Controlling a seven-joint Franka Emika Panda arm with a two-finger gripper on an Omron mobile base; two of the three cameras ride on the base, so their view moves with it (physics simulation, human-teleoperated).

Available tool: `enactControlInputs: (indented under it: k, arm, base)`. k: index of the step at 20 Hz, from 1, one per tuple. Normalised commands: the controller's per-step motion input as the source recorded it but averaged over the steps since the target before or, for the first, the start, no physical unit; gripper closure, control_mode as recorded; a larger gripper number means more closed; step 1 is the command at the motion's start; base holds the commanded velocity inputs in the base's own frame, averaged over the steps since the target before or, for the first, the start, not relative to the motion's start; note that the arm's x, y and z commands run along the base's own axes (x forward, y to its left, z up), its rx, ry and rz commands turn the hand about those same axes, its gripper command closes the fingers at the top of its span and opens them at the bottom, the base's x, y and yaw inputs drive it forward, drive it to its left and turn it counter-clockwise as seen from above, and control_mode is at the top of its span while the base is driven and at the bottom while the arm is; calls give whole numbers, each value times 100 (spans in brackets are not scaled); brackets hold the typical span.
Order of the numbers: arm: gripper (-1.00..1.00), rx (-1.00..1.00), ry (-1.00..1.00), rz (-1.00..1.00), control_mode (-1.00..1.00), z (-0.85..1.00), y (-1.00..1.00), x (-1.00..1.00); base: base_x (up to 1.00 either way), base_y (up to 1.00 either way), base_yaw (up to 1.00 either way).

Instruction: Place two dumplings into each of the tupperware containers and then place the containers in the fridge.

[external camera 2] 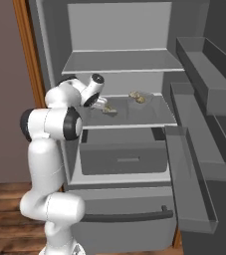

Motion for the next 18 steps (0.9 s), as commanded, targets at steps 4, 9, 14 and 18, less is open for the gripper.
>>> enactControlInputs:
  k: [4, 9, 14, 18]
  arm:
    - [-100, 15, -44, 43, -100, 1, -98, -11]
    - [-100, 27, -46, 9, -100, -17, -100, -21]
    - [-100, 25, -26, -1, -100, -28, -100, -51]
    - [-100, 17, -15, -11, -100, -21, -100, -99]
  base:
    - [0, 0, 0]
    - [0, 0, 0]
    - [0, 0, 0]
    - [0, 0, 0]
